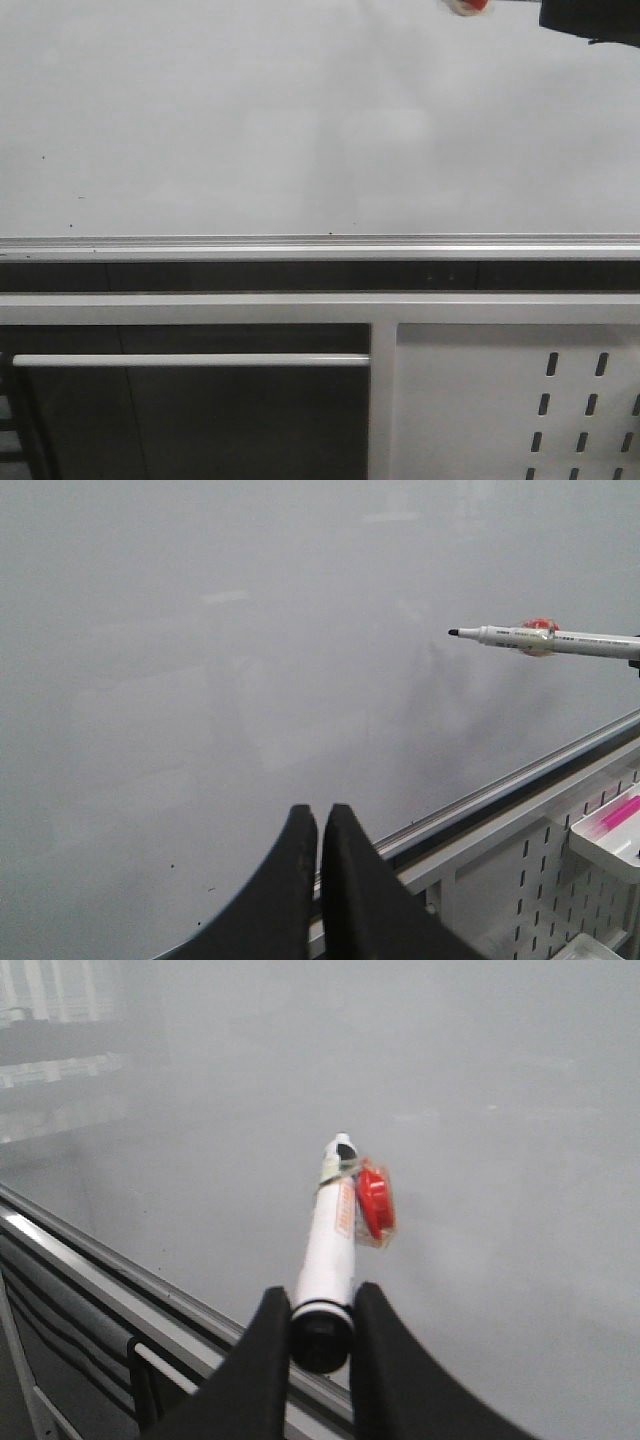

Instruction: Write number 1 on whiteboard

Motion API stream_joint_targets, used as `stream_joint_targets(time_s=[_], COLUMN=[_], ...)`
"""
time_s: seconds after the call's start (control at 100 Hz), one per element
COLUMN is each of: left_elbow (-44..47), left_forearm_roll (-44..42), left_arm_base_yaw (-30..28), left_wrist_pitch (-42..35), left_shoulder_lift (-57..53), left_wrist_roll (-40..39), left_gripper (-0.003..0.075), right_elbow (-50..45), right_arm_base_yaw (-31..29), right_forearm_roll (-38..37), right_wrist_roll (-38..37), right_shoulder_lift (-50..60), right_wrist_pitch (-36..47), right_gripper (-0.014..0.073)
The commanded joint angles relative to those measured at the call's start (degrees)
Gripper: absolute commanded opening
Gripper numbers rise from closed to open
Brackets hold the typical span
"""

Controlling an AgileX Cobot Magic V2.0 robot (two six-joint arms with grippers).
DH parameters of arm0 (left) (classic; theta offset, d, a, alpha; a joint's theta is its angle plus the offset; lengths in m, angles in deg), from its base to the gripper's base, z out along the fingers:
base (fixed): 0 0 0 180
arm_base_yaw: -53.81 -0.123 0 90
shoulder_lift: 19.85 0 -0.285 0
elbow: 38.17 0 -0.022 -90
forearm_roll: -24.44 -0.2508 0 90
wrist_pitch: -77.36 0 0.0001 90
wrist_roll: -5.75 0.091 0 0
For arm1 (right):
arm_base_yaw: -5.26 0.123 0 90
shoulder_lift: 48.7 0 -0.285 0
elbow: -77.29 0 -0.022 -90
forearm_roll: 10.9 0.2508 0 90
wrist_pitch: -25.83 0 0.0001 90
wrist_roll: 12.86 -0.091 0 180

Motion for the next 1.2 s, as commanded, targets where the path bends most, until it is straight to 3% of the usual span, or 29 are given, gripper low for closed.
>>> stream_joint_targets(time_s=[0.0, 1.19], left_elbow=[-1.6, -1.6], left_forearm_roll=[-0.8, -0.8], left_arm_base_yaw=[-0.1, -0.1], left_wrist_pitch=[-2.5, -2.5], left_shoulder_lift=[0.5, 0.5], left_wrist_roll=[-0.4, -0.4], left_gripper=[-0.0018, -0.0018], right_elbow=[2.0, 2.0], right_arm_base_yaw=[0.1, 0.1], right_forearm_roll=[1.0, 7.4], right_wrist_roll=[1.4, 6.2], right_shoulder_lift=[0.0, -0.2], right_wrist_pitch=[5.4, 5.9], right_gripper=[-0.0051, -0.0051])
